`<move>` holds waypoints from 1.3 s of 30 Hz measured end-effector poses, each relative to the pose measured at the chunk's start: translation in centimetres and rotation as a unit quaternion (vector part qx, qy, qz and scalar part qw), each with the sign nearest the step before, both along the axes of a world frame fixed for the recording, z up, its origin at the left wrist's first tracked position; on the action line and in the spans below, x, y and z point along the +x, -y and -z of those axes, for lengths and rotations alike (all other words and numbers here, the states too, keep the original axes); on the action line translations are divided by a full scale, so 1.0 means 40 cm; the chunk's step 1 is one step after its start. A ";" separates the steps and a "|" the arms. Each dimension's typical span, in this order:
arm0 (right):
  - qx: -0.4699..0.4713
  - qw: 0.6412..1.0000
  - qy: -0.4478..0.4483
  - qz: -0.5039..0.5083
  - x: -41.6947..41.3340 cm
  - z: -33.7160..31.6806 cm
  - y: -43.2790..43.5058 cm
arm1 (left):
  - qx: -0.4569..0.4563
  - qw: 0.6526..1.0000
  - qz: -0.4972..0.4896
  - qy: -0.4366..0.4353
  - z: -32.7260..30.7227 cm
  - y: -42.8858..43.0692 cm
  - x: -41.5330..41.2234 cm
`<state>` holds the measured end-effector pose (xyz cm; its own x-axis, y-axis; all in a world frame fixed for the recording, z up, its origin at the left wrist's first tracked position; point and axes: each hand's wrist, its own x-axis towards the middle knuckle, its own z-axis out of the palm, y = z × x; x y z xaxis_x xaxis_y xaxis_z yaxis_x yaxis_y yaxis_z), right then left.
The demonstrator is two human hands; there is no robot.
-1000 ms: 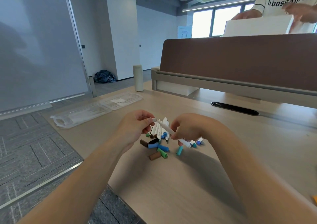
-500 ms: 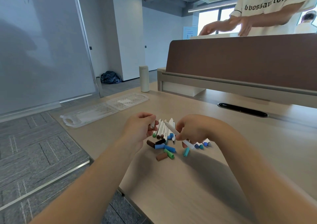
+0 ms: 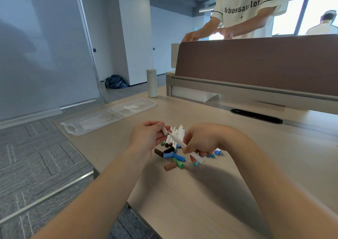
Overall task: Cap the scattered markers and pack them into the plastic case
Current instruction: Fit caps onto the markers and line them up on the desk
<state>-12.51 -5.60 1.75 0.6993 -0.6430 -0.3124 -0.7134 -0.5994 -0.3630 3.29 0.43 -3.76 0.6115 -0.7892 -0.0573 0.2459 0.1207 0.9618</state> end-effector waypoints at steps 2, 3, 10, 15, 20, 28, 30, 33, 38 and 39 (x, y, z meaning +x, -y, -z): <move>-0.002 1.000 0.002 0.000 0.002 0.002 0.002 | 0.007 1.000 -0.005 0.019 0.004 0.002 -0.005; -0.005 1.000 0.004 -0.002 0.003 0.002 0.003 | 0.009 1.000 -0.006 0.023 0.005 0.003 -0.008; -0.016 1.000 0.025 0.004 -0.004 0.002 0.014 | -0.012 0.999 -0.044 0.001 -0.003 0.007 -0.013; -0.010 1.000 0.005 -0.010 -0.002 0.001 0.008 | -0.014 0.999 -0.046 -0.010 -0.010 0.002 -0.012; -0.009 1.000 0.017 -0.002 0.002 0.005 0.009 | -0.013 0.999 -0.036 0.014 -0.003 -0.004 -0.022; -0.056 0.997 0.058 -0.008 0.001 0.004 0.003 | 0.017 0.998 -0.046 0.048 0.008 -0.012 -0.051; -0.072 0.995 0.069 -0.010 0.001 0.003 0.000 | 0.008 0.998 -0.050 0.045 0.004 -0.015 -0.056; -0.084 0.991 0.100 -0.012 0.002 0.000 -0.004 | -0.006 0.997 -0.059 0.051 -0.009 -0.016 -0.054; -0.064 0.983 0.169 0.042 0.005 0.001 0.008 | -0.012 0.995 -0.032 0.089 -0.043 -0.004 -0.048; -0.059 0.982 0.165 0.065 0.002 0.005 0.017 | 0.004 0.993 -0.020 0.118 -0.046 -0.001 -0.049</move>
<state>-12.41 -6.29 1.55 0.6591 -0.7521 -0.0006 -0.6425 -0.5626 -0.5203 1.32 0.48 -1.93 0.6388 -0.7647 0.0852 0.0091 0.1183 0.9929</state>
